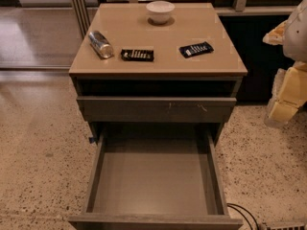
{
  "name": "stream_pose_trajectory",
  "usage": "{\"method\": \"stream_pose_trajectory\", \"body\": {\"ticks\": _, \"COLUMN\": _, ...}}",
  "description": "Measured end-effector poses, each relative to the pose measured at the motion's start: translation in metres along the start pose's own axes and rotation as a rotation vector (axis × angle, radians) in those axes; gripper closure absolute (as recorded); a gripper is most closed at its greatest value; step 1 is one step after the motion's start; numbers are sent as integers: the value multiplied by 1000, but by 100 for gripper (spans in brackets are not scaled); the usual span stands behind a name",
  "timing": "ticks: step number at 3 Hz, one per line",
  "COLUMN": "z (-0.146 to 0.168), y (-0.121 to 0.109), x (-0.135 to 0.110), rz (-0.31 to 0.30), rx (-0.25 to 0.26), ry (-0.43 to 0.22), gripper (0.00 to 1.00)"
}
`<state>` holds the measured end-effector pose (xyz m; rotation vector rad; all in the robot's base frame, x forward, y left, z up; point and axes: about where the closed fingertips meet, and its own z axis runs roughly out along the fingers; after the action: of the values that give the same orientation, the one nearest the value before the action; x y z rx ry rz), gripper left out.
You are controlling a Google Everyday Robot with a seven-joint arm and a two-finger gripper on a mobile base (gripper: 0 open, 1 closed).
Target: Place rxbar chocolate into middle drawer
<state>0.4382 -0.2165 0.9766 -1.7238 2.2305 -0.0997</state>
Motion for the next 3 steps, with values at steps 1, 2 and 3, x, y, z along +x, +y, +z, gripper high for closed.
{"method": "stream_pose_trajectory", "body": {"ticks": 1, "z": 0, "y": 0, "x": 0, "rz": -1, "rx": 2, "ry": -2, "gripper": 0}}
{"method": "stream_pose_trajectory", "body": {"ticks": 2, "z": 9, "y": -16, "x": -10, "rz": -22, "rx": -10, "ry": -22, "gripper": 0}}
{"method": "stream_pose_trajectory", "body": {"ticks": 3, "z": 34, "y": -58, "x": -27, "rz": -42, "rx": -45, "ry": -53, "gripper": 0}}
